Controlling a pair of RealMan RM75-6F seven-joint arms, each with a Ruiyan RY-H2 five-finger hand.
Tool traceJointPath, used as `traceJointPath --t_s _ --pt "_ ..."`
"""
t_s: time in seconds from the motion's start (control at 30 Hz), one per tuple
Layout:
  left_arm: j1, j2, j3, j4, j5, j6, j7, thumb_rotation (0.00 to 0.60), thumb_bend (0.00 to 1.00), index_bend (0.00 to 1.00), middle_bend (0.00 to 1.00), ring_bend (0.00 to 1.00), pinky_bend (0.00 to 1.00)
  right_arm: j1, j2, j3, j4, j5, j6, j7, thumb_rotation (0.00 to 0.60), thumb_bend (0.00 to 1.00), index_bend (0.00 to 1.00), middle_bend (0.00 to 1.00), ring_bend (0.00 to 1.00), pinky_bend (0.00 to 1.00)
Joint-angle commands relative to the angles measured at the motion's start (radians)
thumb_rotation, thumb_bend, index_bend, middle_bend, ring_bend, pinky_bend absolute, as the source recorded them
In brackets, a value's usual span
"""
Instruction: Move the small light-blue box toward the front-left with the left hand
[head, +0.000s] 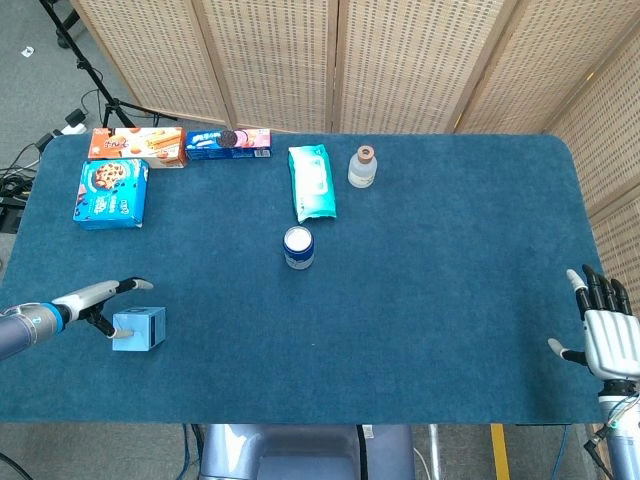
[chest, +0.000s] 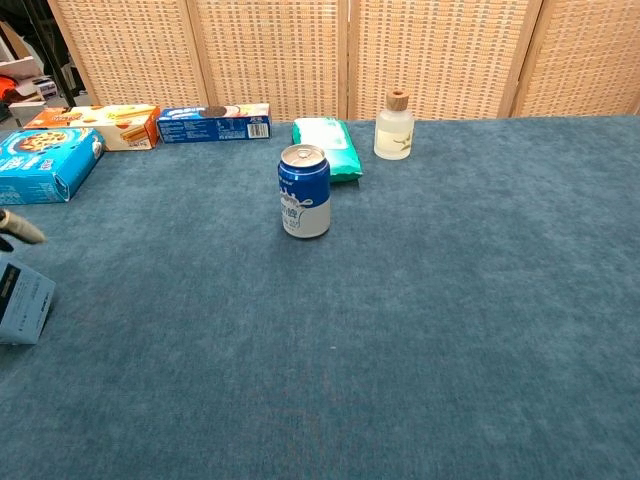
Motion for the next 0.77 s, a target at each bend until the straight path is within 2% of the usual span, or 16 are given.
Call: traceJointPath --t_s 0.03,0.17,0.3,0.4,0.53,0.6,0.67,0.77 --pt "0.065 0.026 -0.054 -0.019 -0.1 0.072 0.112 0.6 0.26 0.0 0.0 0.0 0.0 -0.001 0.002 -0.001 -0.002 -0.003 0.001 0.004 0.6 0.0 0.0 0.0 0.0 0.0" --pt "0.1 0.052 -0.079 -0.047 -0.149 0.117 0.164 0.6 0.25 0.0 0.0 0.0 0.0 -0.002 0.004 -0.002 -0.003 -0.006 0.002 0.006 0.6 0.0 0.0 0.0 0.0 0.0" --pt "0.154 0.089 -0.101 -0.075 -0.175 0.213 0.218 0.6 0.24 0.0 0.0 0.0 0.0 -0.004 0.006 -0.001 -0.005 -0.008 0.007 0.011 0.6 0.0 0.0 0.0 0.0 0.0" --pt "0.246 0.107 -0.144 -0.111 -0.253 0.327 0.396 0.6 0.19 0.0 0.0 0.0 0.0 -0.005 0.007 0.0 -0.004 -0.008 0.01 0.014 0.6 0.0 0.0 0.0 0.0 0.0" --pt "0.38 0.079 -0.213 -0.182 -0.411 0.481 0.717 0.6 0.09 0.0 0.0 0.0 0.0 -0.006 0.007 -0.001 -0.003 -0.013 0.014 0.014 0.6 0.0 0.0 0.0 0.0 0.0" --pt "0.439 0.05 -0.244 -0.218 -0.478 0.566 0.855 0.6 0.08 0.0 0.0 0.0 0.0 -0.006 0.005 -0.002 -0.002 -0.018 0.019 0.014 0.6 0.0 0.0 0.0 0.0 0.0" --pt "0.518 0.0 -0.283 -0.26 -0.552 0.698 1.01 0.6 0.08 0.0 0.0 0.0 0.0 -0.007 0.001 -0.004 0.003 -0.029 0.027 0.014 0.6 0.0 0.0 0.0 0.0 0.0" --pt "0.578 -0.055 -0.323 -0.308 -0.618 0.784 1.149 0.6 0.1 0.0 0.0 0.0 0.0 -0.008 -0.008 -0.005 0.013 -0.044 0.04 0.018 0.6 0.0 0.0 0.0 0.0 0.0"
